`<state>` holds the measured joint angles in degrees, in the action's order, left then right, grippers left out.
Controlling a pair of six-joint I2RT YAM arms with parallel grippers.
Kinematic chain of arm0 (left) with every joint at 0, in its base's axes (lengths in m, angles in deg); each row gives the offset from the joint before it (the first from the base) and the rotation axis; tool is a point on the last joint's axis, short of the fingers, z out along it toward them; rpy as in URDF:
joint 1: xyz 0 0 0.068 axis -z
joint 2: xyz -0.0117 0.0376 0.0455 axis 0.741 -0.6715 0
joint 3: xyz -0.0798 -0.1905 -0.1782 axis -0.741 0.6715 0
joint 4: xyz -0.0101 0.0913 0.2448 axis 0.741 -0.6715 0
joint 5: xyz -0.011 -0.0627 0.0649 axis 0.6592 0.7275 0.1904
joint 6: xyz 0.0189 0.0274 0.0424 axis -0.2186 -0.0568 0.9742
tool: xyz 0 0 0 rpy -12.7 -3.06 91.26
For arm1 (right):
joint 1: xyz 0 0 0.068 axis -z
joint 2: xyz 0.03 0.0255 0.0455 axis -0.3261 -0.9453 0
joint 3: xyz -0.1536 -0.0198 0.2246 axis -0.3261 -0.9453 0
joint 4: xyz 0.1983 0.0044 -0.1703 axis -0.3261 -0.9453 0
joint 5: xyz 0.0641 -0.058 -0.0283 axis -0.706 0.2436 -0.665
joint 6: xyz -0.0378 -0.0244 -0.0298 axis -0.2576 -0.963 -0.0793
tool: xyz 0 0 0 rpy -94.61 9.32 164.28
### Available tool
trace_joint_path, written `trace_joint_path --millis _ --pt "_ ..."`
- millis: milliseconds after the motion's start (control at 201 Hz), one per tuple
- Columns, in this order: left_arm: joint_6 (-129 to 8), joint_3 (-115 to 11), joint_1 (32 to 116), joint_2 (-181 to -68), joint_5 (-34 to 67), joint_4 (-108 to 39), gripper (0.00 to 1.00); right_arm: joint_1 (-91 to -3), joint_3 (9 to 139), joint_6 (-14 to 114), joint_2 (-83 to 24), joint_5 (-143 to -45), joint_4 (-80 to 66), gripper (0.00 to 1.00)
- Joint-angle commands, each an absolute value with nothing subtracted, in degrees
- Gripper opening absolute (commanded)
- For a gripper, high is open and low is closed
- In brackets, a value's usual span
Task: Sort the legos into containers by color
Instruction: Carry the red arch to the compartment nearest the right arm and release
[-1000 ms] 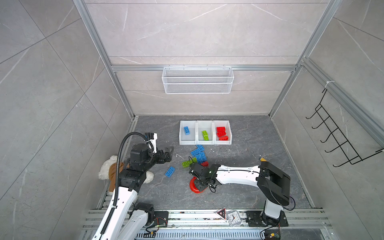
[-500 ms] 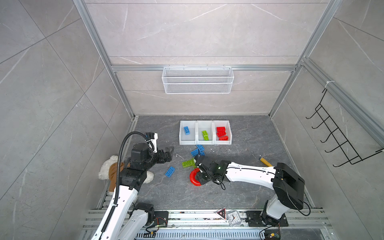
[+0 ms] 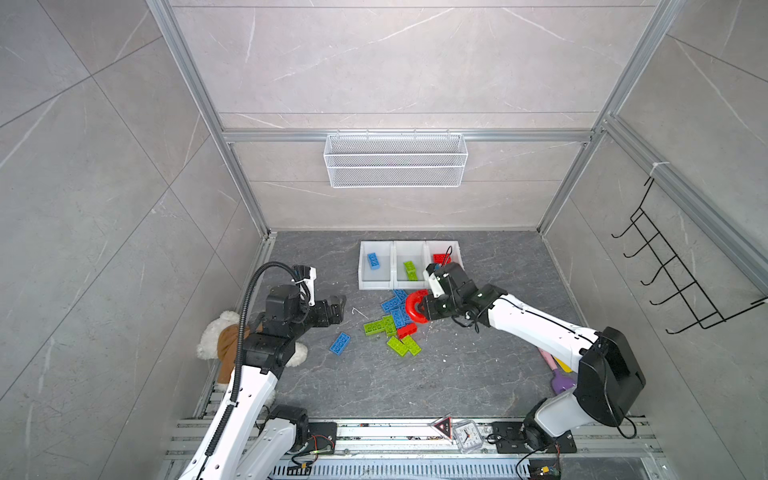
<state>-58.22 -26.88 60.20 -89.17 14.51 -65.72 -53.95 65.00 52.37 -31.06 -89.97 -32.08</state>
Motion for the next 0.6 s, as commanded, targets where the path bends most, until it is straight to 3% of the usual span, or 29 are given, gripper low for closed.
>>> trace_joint_path --millis 0,254,592 --pt "-56.4 -28.8 60.4 -90.2 12.4 -66.1 1.00 -48.4 69.7 46.3 -34.6 -91.6 -33.4 0.18" --pt "-56.1 -29.3 60.5 -92.0 9.5 -67.7 1.00 -36.4 79.0 45.3 -44.5 -95.7 -30.8 0.18" --pt "-56.2 -29.4 60.5 -91.3 7.9 -68.0 1.00 -31.4 93.4 45.3 -58.5 -95.3 -35.1 0.22"
